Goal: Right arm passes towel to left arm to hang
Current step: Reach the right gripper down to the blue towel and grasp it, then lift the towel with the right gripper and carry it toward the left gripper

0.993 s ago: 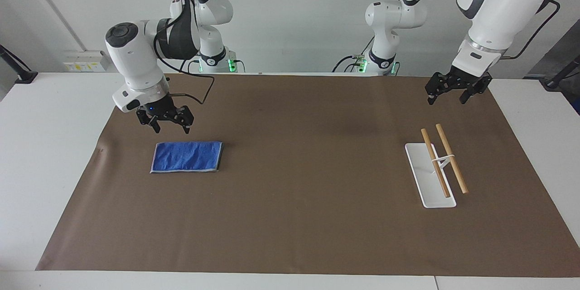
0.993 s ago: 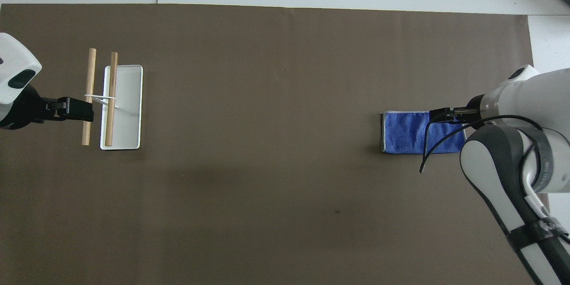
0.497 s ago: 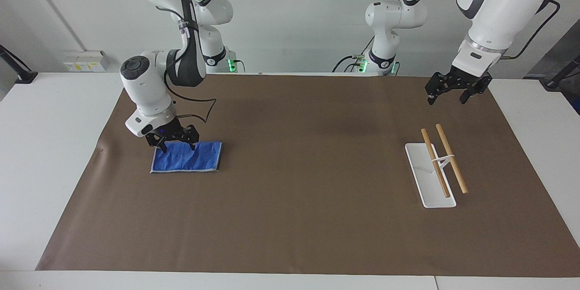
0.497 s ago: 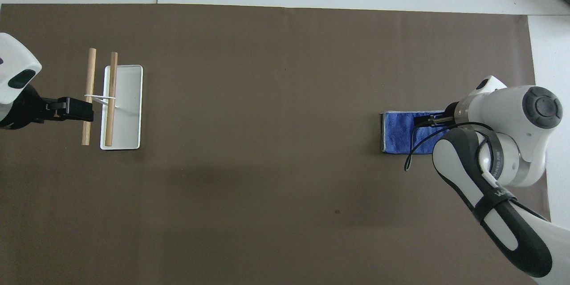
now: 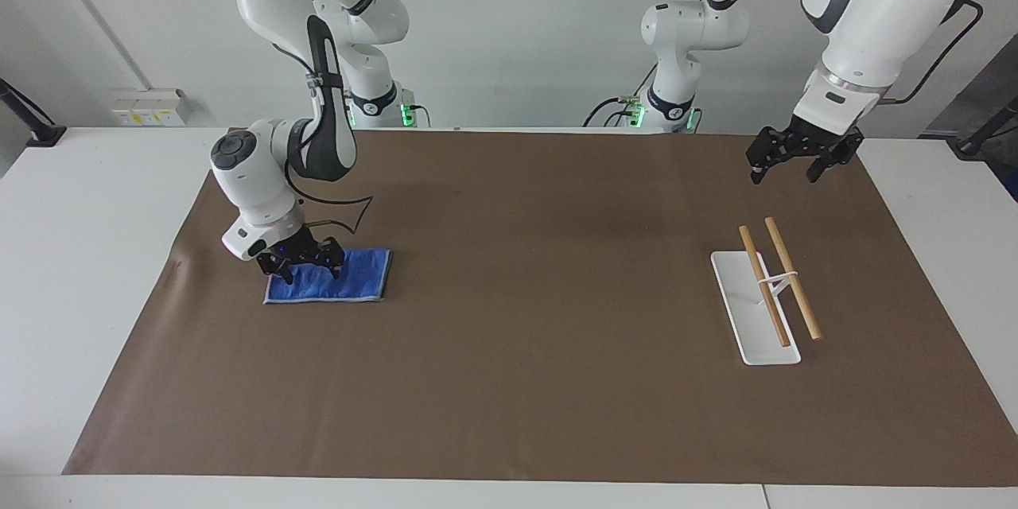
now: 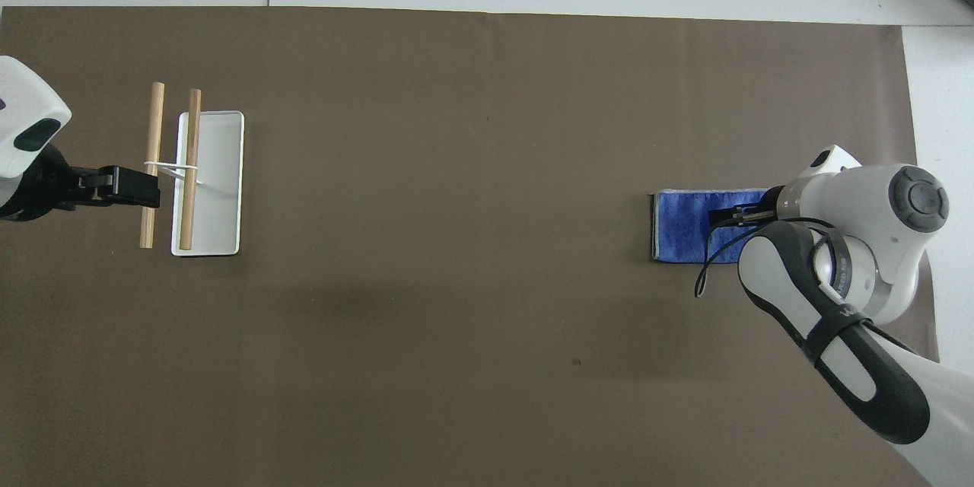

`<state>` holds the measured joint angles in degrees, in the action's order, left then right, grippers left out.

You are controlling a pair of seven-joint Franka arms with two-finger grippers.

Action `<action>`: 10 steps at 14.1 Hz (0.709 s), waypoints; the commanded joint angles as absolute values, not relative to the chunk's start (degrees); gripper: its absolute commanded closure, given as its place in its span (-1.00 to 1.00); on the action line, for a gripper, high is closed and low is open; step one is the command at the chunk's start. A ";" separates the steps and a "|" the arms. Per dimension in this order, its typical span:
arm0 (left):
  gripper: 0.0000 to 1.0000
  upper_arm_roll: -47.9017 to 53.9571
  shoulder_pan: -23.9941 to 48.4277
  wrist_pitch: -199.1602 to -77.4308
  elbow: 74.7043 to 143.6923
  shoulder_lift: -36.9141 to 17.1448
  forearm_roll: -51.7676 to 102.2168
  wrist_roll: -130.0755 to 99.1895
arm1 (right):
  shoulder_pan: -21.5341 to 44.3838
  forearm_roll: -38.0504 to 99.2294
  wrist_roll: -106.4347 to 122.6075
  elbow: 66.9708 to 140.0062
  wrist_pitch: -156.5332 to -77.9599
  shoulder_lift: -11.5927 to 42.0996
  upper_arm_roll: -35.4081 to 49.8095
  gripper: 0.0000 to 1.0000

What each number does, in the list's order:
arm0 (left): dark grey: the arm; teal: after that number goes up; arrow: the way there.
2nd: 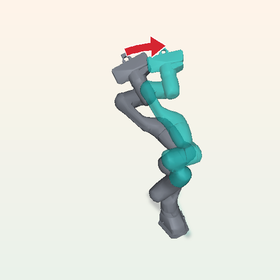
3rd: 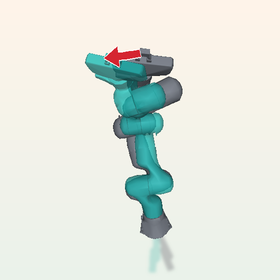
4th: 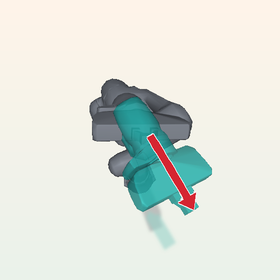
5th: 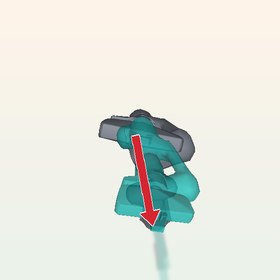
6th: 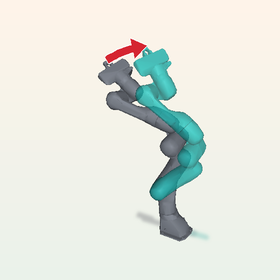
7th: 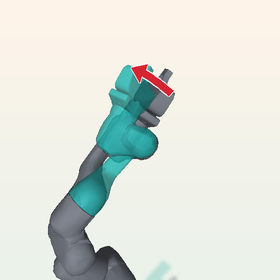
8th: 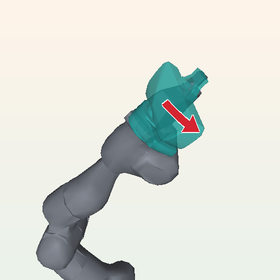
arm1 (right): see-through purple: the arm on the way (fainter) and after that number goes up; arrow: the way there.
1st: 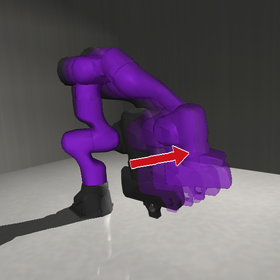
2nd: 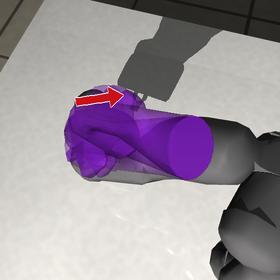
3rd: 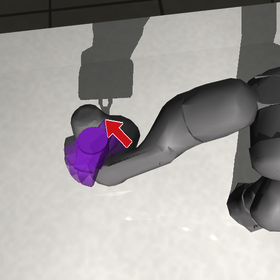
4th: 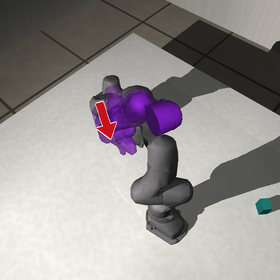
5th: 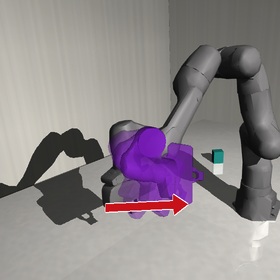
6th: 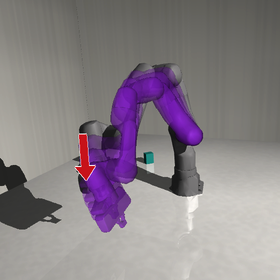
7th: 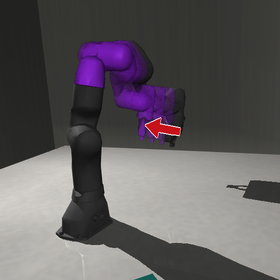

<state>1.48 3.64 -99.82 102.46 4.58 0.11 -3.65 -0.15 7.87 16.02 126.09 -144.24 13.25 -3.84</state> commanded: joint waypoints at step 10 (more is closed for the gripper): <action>-1.00 1.32 3.52 -99.23 103.27 5.80 0.79 -3.16 | 0.26 9.41 13.28 127.10 -146.34 12.83 -3.43 1.00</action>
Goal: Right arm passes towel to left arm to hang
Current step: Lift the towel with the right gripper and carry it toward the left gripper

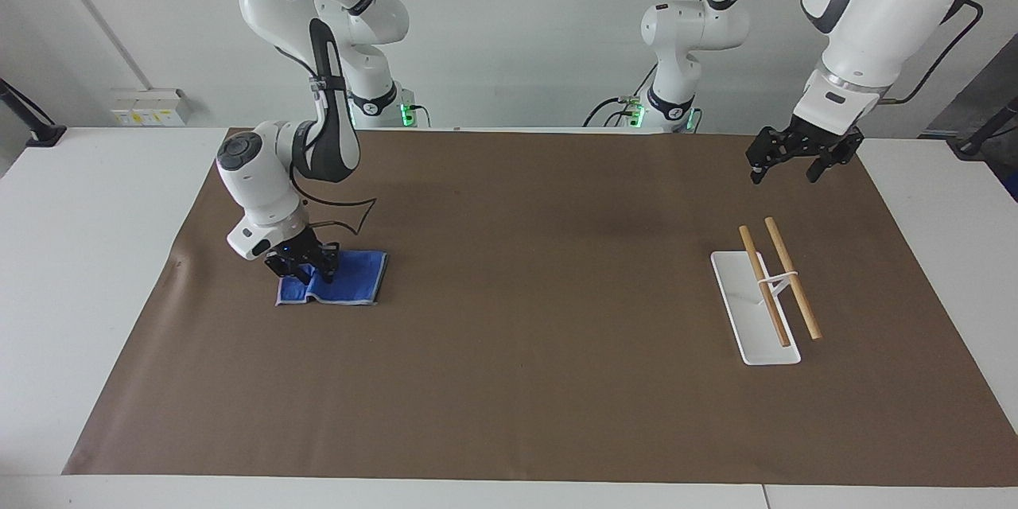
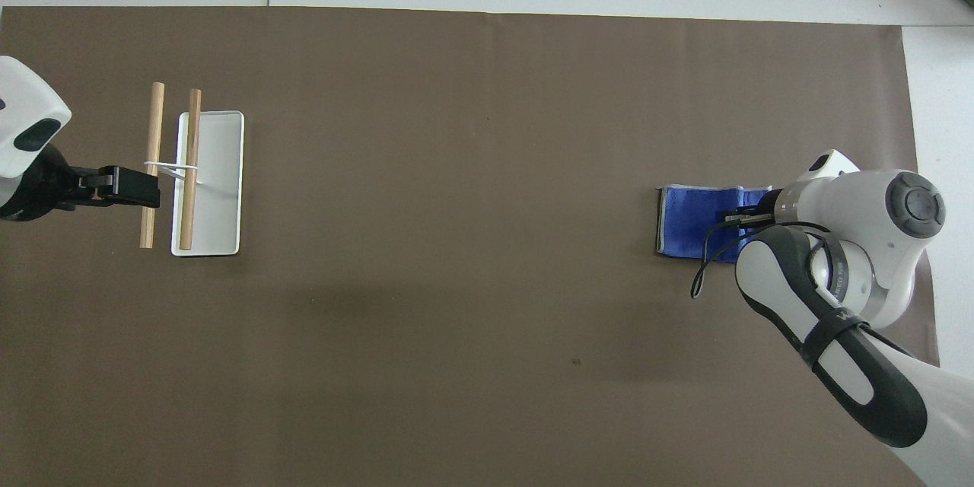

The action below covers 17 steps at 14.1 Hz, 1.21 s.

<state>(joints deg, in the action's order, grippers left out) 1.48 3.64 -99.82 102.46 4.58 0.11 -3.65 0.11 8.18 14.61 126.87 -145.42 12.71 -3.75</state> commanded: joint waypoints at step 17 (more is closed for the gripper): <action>-1.00 1.32 3.52 -99.23 103.27 5.80 0.79 -3.16 | 1.67 25.47 -9.64 105.39 -126.74 8.96 7.55 1.00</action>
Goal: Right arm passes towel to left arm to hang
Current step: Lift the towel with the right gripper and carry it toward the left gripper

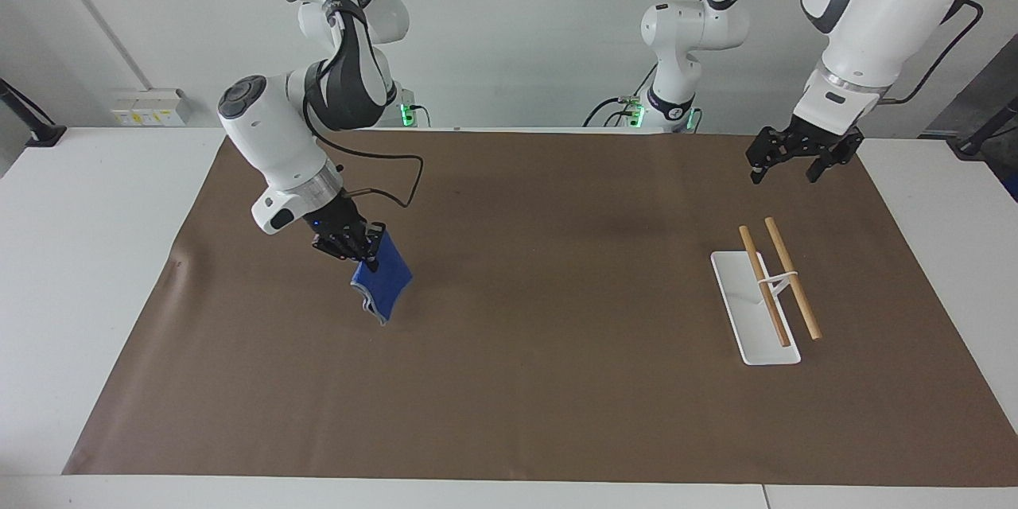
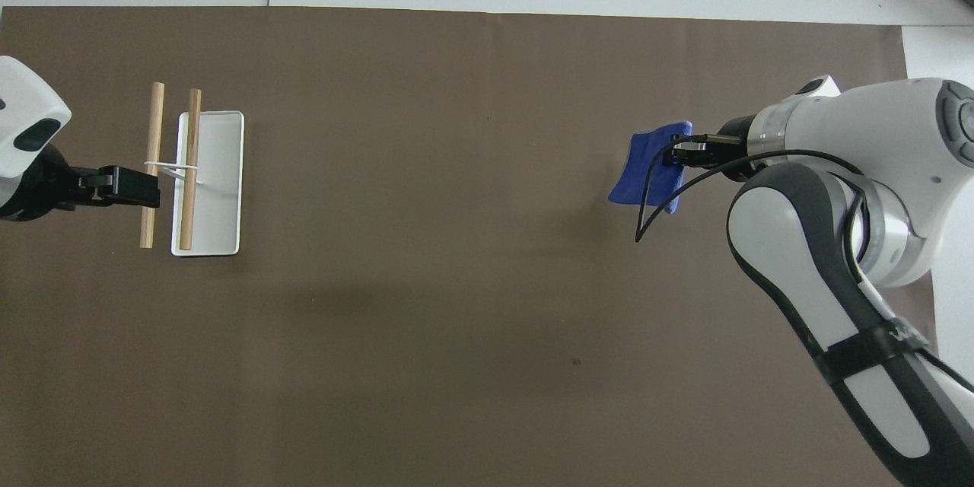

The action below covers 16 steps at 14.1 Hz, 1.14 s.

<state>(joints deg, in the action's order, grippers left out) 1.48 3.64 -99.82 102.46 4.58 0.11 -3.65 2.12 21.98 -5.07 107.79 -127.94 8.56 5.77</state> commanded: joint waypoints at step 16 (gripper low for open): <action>-1.00 1.41 3.69 -98.08 104.15 6.86 0.79 -4.83 | 13.96 65.55 -46.13 102.22 -143.95 9.76 11.34 1.00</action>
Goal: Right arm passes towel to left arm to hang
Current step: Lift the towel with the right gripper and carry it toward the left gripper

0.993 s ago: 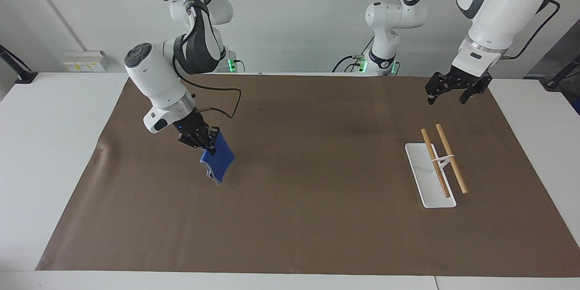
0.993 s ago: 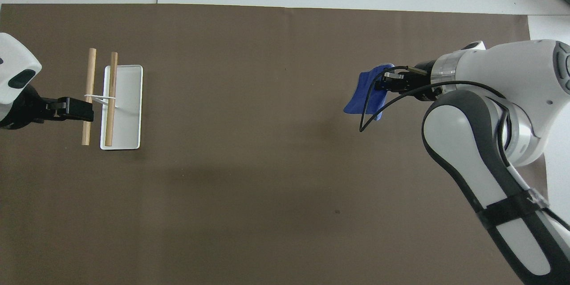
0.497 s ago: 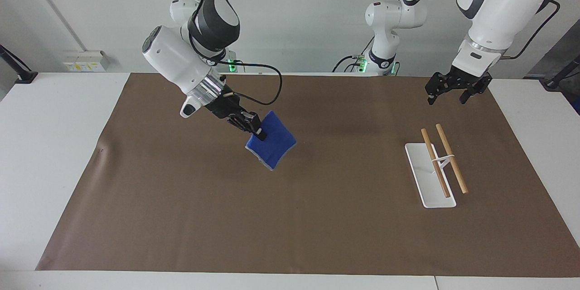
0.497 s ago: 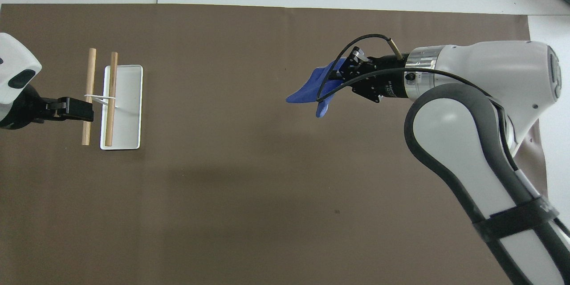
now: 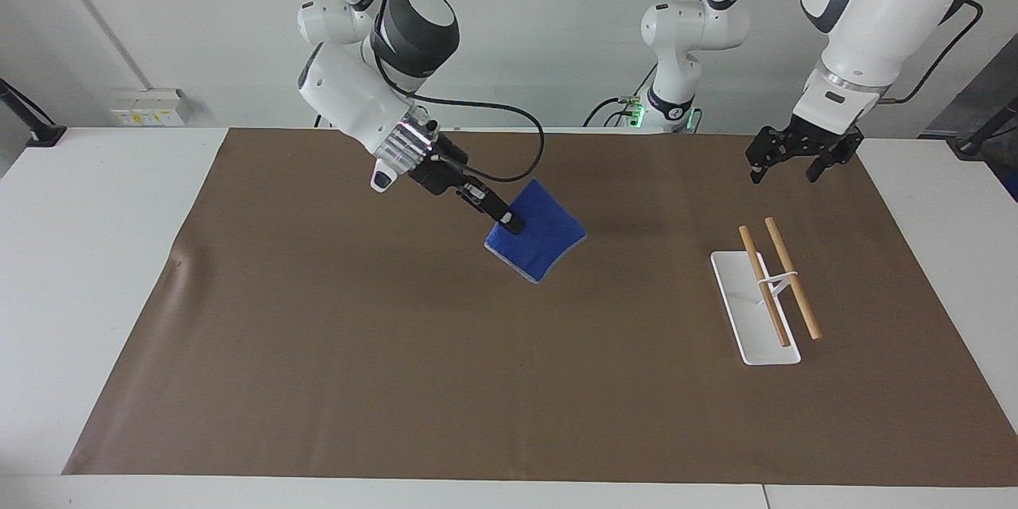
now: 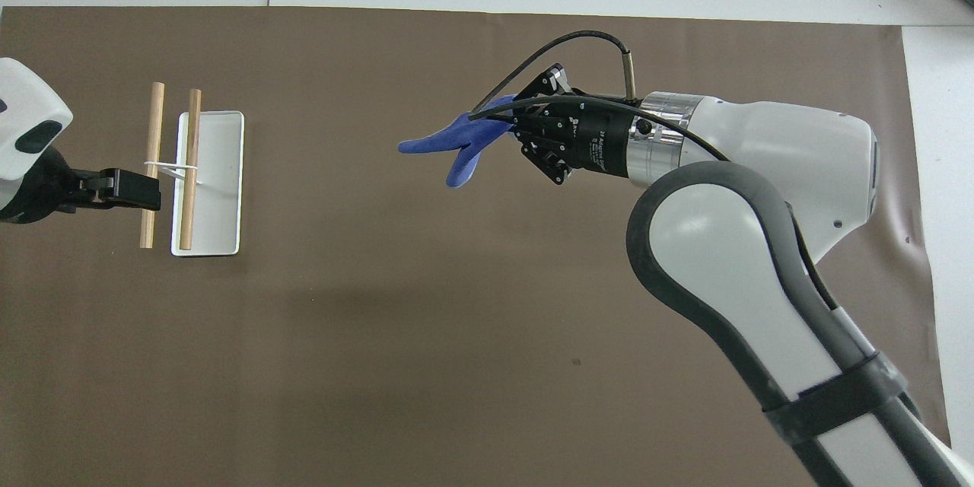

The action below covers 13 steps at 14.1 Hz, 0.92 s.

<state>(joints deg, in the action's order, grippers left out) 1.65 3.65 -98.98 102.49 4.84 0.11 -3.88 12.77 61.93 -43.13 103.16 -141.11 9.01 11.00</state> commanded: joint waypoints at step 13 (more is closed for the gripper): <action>-1.00 5.52 4.66 -120.39 110.65 7.73 16.44 -67.90 | 19.60 74.35 -52.81 102.66 -151.26 10.55 11.51 1.00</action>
<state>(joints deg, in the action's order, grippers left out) 4.33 4.23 -116.34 107.88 6.05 15.19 -61.56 19.14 72.95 -51.09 103.19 -149.99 10.02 11.03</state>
